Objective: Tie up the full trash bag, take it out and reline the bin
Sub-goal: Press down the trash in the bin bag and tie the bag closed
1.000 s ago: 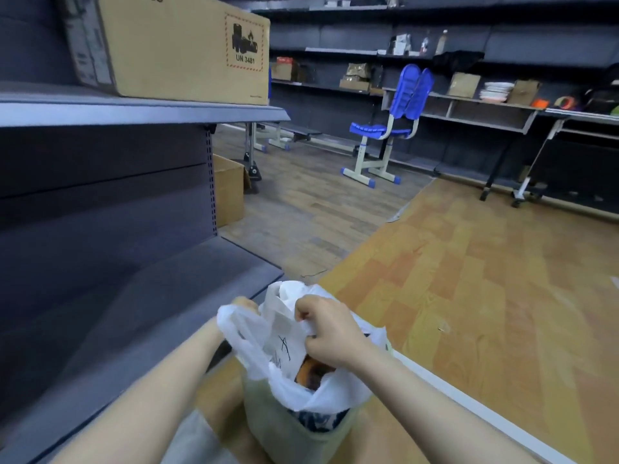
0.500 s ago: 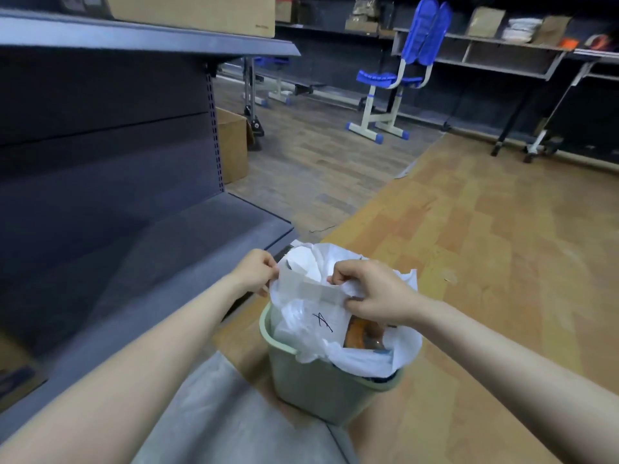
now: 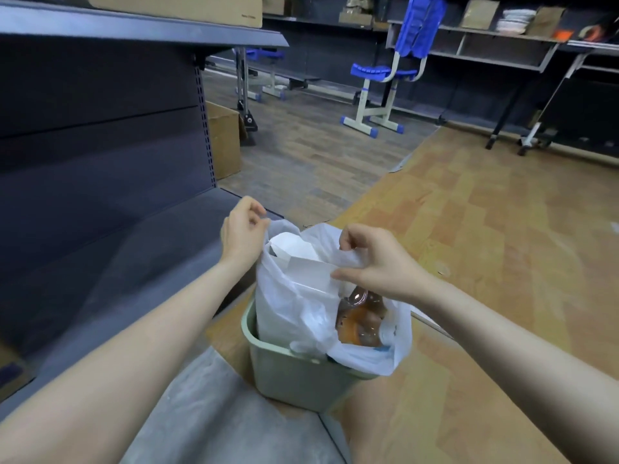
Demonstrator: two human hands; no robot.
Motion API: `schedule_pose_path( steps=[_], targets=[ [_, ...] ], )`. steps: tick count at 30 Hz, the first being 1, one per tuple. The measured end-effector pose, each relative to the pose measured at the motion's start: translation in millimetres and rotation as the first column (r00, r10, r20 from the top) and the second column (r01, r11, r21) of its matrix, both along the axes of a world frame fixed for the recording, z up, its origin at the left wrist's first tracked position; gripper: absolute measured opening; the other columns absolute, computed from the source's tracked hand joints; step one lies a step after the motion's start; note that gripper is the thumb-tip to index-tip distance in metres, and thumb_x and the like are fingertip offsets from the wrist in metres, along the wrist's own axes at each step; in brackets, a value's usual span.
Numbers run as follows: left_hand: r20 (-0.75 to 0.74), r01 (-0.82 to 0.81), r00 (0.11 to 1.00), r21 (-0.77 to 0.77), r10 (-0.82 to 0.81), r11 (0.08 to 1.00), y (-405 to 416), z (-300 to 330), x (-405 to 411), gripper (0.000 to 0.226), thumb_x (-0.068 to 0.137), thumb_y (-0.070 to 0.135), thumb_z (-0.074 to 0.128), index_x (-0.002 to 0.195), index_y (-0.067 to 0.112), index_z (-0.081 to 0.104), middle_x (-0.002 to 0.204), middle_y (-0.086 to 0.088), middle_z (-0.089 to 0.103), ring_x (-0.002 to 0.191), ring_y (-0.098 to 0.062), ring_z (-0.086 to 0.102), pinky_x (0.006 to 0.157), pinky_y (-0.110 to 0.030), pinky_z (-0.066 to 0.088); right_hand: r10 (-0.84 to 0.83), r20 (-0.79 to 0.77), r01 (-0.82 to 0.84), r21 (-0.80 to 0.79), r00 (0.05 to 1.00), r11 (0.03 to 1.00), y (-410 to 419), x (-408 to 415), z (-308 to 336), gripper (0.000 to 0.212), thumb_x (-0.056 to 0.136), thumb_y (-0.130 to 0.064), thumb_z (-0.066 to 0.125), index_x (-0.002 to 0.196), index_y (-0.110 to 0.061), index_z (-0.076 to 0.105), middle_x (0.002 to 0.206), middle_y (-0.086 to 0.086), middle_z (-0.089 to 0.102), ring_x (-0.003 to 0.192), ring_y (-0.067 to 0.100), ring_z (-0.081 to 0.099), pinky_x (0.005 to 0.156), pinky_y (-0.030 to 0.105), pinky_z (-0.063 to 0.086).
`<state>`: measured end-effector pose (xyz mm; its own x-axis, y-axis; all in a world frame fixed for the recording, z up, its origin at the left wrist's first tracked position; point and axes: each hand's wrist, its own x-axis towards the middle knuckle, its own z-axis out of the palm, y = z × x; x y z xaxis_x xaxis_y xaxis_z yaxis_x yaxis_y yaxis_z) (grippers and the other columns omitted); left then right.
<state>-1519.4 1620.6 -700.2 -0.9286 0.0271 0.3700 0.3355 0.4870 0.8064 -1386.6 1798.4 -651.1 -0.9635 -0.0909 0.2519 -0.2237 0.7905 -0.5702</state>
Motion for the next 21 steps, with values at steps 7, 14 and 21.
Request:
schedule_pose_path(
  steps=[7, 14, 21],
  targets=[
    [-0.039, -0.025, 0.999, -0.009, 0.025, 1.0, 11.4, -2.1, 0.0, 0.006, 0.087, 0.008, 0.053, 0.086, 0.012, 0.057, 0.073, 0.002, 0.056, 0.072, -0.021, 0.049, 0.066, -0.029, 0.034, -0.024, -0.048, 0.021, -0.054, 0.999, 0.998, -7.1, -6.6, 29.7, 0.036, 0.07, -0.03, 0.078, 0.092, -0.022, 0.05, 0.082, -0.005, 0.057, 0.074, 0.011, 0.05, 0.068, 0.03, 0.042],
    [0.11, -0.183, 0.976, -0.041, 0.187, 0.982, -8.6, -7.6, -2.0, 0.014, 0.087, 0.003, 0.047, 0.096, 0.008, 0.058, 0.085, -0.005, 0.063, 0.087, -0.025, 0.057, 0.073, -0.029, 0.037, 0.116, 0.326, -0.241, 0.376, 0.938, 0.895, -63.9, 30.5, 11.4, 0.075, 0.049, -0.071, 0.072, 0.108, -0.031, 0.049, 0.104, -0.002, 0.031, 0.1, 0.017, 0.029, 0.087, 0.026, 0.026],
    [0.244, -0.082, 0.968, 0.068, 0.063, 0.994, -37.8, -6.8, 23.2, 0.012, 0.087, 0.02, 0.059, 0.083, 0.014, 0.049, 0.074, 0.004, 0.051, 0.077, -0.019, 0.051, 0.07, -0.032, 0.042, 0.131, 0.122, -0.169, 0.395, 0.984, 0.903, -86.3, 42.8, -31.9, 0.07, 0.055, -0.057, 0.08, 0.111, -0.025, 0.054, 0.128, 0.024, 0.037, 0.128, 0.033, 0.029, 0.106, 0.053, 0.026]
  ],
)
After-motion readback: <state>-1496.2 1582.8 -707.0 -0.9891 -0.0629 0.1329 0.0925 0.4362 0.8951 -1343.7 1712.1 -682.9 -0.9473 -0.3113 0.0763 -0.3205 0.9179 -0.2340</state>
